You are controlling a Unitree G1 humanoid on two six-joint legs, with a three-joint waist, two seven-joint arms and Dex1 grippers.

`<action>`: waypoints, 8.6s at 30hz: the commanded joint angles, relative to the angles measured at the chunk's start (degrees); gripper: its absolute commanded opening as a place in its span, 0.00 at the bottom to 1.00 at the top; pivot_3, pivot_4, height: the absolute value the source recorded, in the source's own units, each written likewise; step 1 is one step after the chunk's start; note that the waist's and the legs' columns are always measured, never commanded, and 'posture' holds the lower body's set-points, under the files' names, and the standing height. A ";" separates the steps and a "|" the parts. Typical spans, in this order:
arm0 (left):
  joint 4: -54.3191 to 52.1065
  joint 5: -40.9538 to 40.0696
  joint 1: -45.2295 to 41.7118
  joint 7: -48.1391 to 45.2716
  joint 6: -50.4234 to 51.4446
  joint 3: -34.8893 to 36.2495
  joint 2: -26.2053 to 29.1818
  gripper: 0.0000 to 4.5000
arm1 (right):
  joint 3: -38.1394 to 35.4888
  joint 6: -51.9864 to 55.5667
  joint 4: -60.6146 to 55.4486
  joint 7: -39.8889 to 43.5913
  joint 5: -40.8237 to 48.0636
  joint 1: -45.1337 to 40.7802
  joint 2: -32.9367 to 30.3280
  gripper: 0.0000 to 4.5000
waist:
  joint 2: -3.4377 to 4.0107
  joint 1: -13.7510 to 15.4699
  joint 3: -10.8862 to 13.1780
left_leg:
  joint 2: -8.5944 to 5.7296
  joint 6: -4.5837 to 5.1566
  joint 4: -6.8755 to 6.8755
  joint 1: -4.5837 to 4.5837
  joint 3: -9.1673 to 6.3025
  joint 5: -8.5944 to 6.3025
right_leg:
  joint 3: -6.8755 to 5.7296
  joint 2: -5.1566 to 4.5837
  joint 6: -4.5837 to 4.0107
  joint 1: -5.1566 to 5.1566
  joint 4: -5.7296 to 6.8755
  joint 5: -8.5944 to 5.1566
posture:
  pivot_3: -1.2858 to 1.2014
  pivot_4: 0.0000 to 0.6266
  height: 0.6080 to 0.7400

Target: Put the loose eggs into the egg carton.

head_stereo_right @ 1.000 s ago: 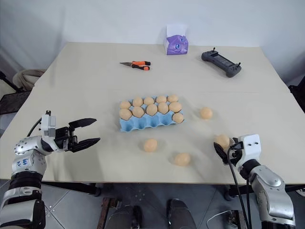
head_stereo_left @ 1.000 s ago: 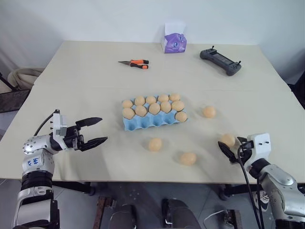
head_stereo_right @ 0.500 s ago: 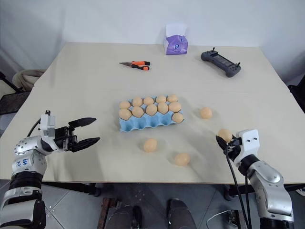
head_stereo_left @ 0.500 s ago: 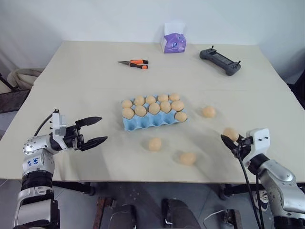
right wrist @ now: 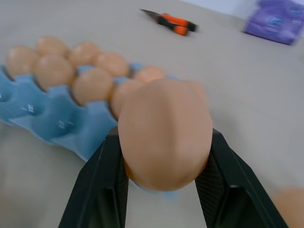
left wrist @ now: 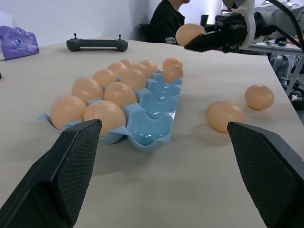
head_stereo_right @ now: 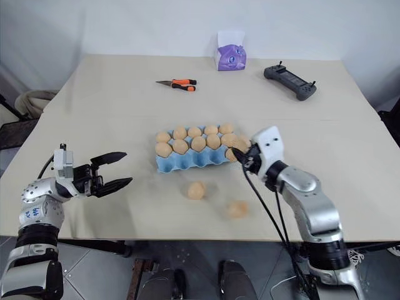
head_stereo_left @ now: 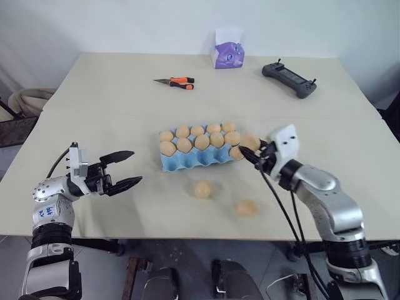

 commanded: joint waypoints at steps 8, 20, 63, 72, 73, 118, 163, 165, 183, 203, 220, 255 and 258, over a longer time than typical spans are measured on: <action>-4.87 -1.93 2.46 1.79 -0.30 2.35 0.36 1.00 | 7.63 -3.19 7.95 1.15 -5.39 -8.67 5.58 0.37 | -0.01 -0.14 0.00 | 0.08 -0.06 0.88 -0.93 0.08 0.01 | -0.08 0.00 0.04 -0.83 0.52 0.02 | 0.52 0.24 1.00; -6.84 -2.31 4.06 3.48 -0.15 3.11 0.38 1.00 | 8.36 -6.25 11.88 3.04 -8.14 -10.07 6.02 0.55 | -0.01 -0.61 -0.01 | 0.07 0.07 0.87 -0.83 0.04 -0.05 | -0.10 -0.04 0.04 -0.76 0.62 0.02 | 0.52 0.24 1.00; -2.87 -2.15 0.40 0.10 -0.42 2.83 0.40 1.00 | -21.32 -19.64 -5.68 42.64 14.47 30.02 -20.26 1.00 | -0.02 0.55 -0.01 | 0.07 0.17 0.85 -0.55 -0.01 -0.07 | -0.12 0.03 0.03 -0.43 0.51 0.09 | 0.52 0.24 1.00; -2.94 -1.93 -0.20 0.07 0.23 2.37 0.35 1.00 | -12.26 -19.31 -7.33 35.74 9.97 28.86 -15.93 1.00 | -0.05 0.52 -0.02 | 0.10 0.12 0.83 -0.54 -0.02 -0.05 | -0.11 0.03 0.00 -0.44 0.52 0.10 | 0.52 0.24 1.00; -3.03 -1.90 -0.25 0.11 0.32 2.31 0.33 1.00 | -11.05 -19.96 -6.65 35.52 9.08 28.46 -15.68 1.00 | -0.05 0.53 -0.02 | 0.09 0.12 0.84 -0.54 -0.02 -0.05 | -0.11 0.02 0.00 -0.44 0.51 0.10 | 0.52 0.24 1.00; -6.20 -2.30 1.91 2.87 0.80 2.81 -0.12 1.00 | 1.99 -8.00 5.68 15.22 1.17 -4.83 -1.55 0.40 | -0.04 0.28 -0.02 | 0.12 0.01 0.84 -0.61 -0.02 0.04 | -0.14 0.00 -0.18 -0.63 0.75 0.10 | 0.52 0.24 1.00; -7.90 -2.95 3.11 4.58 0.39 3.16 -0.66 1.00 | -2.15 -13.62 9.42 16.65 -1.78 -9.26 0.16 0.99 | -0.03 -0.73 -0.01 | 0.12 0.00 0.77 -0.69 -0.06 0.05 | -0.21 -0.04 -0.17 -0.67 0.69 0.11 | 0.52 0.24 1.00; -7.54 -2.86 2.80 4.45 0.29 3.05 -0.81 1.00 | -4.36 -13.60 9.26 15.66 -1.48 -8.44 -1.53 0.99 | -0.02 -0.77 -0.01 | 0.10 0.02 0.77 -0.70 -0.06 0.04 | -0.22 -0.06 -0.17 -0.63 0.60 0.11 | 0.52 0.24 1.00; -6.73 -3.48 -0.10 0.94 -0.06 1.67 -2.56 1.00 | -16.95 -18.17 26.90 8.33 -2.07 -3.61 -7.18 0.99 | -0.01 -1.23 0.00 | 0.15 -0.01 0.72 -0.62 0.07 0.06 | -0.07 0.07 -0.13 -0.64 0.59 0.13 | 0.52 0.24 1.00; -6.80 -2.93 -0.82 0.83 0.64 1.25 -2.14 1.00 | -31.40 -13.62 -6.53 14.62 10.96 33.88 -11.25 0.99 | 0.00 0.44 0.00 | 0.12 0.08 0.73 -0.55 0.04 0.03 | -0.05 0.07 -0.05 -0.46 0.44 0.17 | 0.52 0.24 1.00; -6.59 -2.94 -1.37 1.02 0.03 0.81 -2.42 1.00 | -20.38 -13.52 5.70 5.67 5.94 14.12 -6.44 0.99 | -0.01 -0.01 0.00 | 0.12 0.10 0.74 -0.52 0.04 0.07 | -0.02 0.10 -0.09 -0.47 0.44 0.24 | 0.52 0.24 1.00; -14.05 -4.14 5.09 6.17 1.17 2.81 -1.74 1.00 | -10.13 -29.89 43.22 3.47 -6.97 -13.09 0.94 0.39 | 0.04 -1.34 0.03 | 0.16 -0.08 0.74 -0.66 0.12 0.15 | -0.01 0.07 -0.08 -0.62 0.52 0.23 | 0.52 0.24 1.00; -13.75 -4.08 4.88 6.12 1.21 2.69 -1.64 1.00 | -8.33 -21.67 30.93 4.36 -4.69 -11.83 1.87 0.39 | 0.05 -1.40 0.03 | 0.18 -0.07 0.73 -0.65 0.12 0.14 | 0.01 0.08 -0.08 -0.63 0.54 0.23 | 0.52 0.24 1.00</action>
